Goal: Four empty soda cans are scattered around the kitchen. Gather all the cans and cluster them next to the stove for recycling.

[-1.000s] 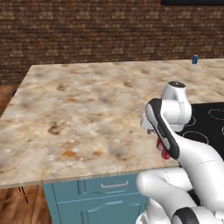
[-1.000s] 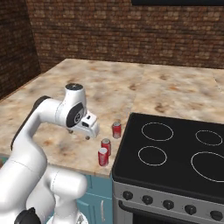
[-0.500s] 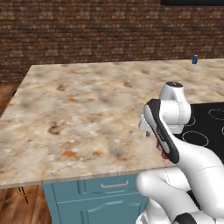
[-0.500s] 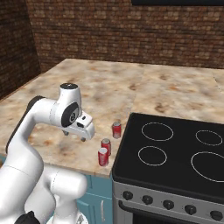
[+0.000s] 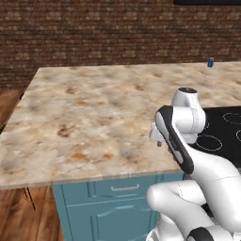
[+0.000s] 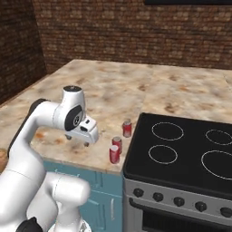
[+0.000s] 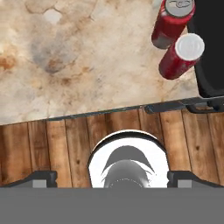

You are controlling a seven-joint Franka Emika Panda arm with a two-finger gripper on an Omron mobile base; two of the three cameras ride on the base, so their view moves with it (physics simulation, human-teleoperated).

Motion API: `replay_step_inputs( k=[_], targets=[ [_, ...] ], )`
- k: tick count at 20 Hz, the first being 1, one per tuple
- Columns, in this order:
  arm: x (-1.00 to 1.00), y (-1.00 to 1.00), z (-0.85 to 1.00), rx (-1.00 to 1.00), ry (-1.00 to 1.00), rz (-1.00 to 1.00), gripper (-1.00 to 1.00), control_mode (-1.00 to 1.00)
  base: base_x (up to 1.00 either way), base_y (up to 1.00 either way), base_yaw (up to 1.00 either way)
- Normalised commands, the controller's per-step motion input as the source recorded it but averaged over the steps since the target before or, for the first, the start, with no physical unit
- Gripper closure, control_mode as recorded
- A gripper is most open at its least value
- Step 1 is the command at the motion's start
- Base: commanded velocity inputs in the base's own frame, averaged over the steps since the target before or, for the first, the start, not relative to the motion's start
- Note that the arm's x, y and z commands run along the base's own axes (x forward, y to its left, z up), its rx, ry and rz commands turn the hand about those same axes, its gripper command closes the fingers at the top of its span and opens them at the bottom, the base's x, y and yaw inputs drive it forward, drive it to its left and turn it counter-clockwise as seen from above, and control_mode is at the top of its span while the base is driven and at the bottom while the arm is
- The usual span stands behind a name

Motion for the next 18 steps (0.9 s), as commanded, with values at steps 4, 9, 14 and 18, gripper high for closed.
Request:
replay_step_inputs(
  k=[4,9,14,18],
  targets=[
    [0.00,0.00,0.00,0.00,0.00,0.00,-1.00,1.00,-1.00,0.84,0.20],
    [0.00,0.00,0.00,0.00,0.00,0.00,-1.00,1.00,-0.39,1.00,0.17],
    [0.00,0.00,0.00,0.00,0.00,0.00,-1.00,1.00,0.14,1.00,-0.25],
    [0.00,0.00,0.00,0.00,0.00,0.00,-1.00,1.00,0.92,1.00,-0.47]
  ],
)
